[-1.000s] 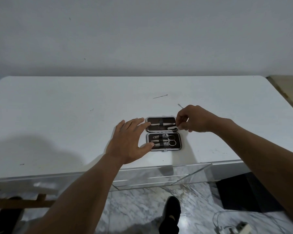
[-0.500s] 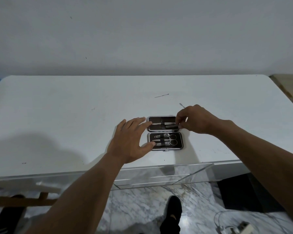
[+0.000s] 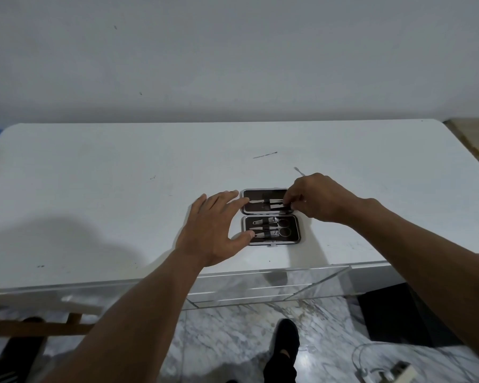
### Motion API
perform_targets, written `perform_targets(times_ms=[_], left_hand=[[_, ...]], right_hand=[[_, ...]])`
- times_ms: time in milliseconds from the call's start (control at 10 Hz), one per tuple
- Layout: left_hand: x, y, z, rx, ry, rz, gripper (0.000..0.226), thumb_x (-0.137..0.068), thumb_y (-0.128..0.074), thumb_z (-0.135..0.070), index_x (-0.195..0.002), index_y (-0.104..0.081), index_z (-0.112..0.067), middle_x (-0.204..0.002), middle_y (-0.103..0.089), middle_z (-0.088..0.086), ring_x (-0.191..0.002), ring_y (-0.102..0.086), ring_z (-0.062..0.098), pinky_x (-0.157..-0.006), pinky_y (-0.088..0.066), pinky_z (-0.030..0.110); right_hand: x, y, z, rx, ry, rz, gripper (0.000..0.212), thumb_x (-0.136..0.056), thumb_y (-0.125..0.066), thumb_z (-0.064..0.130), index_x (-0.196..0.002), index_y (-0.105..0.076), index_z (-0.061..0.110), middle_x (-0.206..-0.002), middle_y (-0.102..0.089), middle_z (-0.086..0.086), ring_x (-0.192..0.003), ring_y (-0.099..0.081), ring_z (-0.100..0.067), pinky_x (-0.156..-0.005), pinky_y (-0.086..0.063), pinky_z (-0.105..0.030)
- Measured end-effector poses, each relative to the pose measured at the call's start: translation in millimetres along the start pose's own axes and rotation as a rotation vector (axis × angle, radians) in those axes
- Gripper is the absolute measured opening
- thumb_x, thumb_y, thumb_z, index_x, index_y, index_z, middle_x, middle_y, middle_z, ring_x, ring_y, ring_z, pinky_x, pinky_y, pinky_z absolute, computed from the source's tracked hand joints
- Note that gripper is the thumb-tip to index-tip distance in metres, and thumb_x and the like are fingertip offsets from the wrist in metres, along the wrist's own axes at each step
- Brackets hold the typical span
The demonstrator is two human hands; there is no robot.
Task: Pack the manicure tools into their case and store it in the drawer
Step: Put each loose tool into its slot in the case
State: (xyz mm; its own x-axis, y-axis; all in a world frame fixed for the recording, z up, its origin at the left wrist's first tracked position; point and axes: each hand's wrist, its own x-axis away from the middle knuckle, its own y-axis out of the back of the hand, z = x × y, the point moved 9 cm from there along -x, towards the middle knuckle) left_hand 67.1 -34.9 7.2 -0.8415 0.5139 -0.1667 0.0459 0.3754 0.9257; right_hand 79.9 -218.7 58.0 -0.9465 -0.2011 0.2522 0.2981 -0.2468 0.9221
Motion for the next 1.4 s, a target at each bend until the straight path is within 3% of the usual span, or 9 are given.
perform_targets(times_ms=[300, 800, 1100, 1400], left_hand=[[-0.2, 0.4, 0.4, -0.005, 0.006, -0.004, 0.068, -0.084, -0.044, -0.066, -0.143, -0.039, -0.033, -0.152, -0.039, -0.007, -0.141, -0.03, 0.013, -0.118, -0.019, 0.047], [-0.3, 2.2, -0.7, -0.002, 0.0, -0.011, 0.067, -0.084, -0.046, -0.066, -0.142, -0.041, -0.033, -0.15, -0.041, -0.007, -0.14, -0.033, 0.014, -0.117, -0.021, 0.047], [-0.1, 2.4, -0.9, 0.003, 0.004, -0.011, 0.067, -0.084, -0.046, -0.065, -0.142, -0.04, -0.034, -0.151, -0.04, -0.007, -0.14, -0.031, 0.012, -0.117, -0.02, 0.047], [-0.8, 1.7, -0.2, 0.003, 0.004, -0.007, 0.067, -0.084, -0.045, -0.066, -0.142, -0.041, -0.033, -0.151, -0.04, -0.007, -0.14, -0.032, 0.013, -0.118, -0.019, 0.046]], right_hand=[[-4.9, -0.6, 6.2, -0.015, 0.013, -0.009, 0.022, -0.081, -0.064, 0.005, -0.095, -0.076, 0.018, -0.084, -0.076, 0.003, -0.076, -0.063, -0.013, -0.076, -0.051, -0.027], [-14.2, -7.9, 20.7, -0.031, 0.046, -0.039, 0.02, -0.082, -0.066, 0.009, -0.097, -0.076, 0.018, -0.091, -0.077, -0.003, -0.089, -0.069, -0.02, -0.083, -0.056, -0.037], [-10.0, -7.2, 14.9, 0.033, 0.041, -0.029, 0.019, -0.086, -0.062, 0.009, -0.099, -0.074, 0.016, -0.094, -0.076, -0.004, -0.09, -0.068, -0.022, -0.077, -0.048, -0.025], [-14.3, -11.1, 20.9, 0.017, 0.071, -0.032, 0.021, -0.085, -0.061, 0.009, -0.098, -0.074, 0.017, -0.095, -0.075, -0.004, -0.091, -0.067, -0.024, -0.082, -0.054, -0.036]])
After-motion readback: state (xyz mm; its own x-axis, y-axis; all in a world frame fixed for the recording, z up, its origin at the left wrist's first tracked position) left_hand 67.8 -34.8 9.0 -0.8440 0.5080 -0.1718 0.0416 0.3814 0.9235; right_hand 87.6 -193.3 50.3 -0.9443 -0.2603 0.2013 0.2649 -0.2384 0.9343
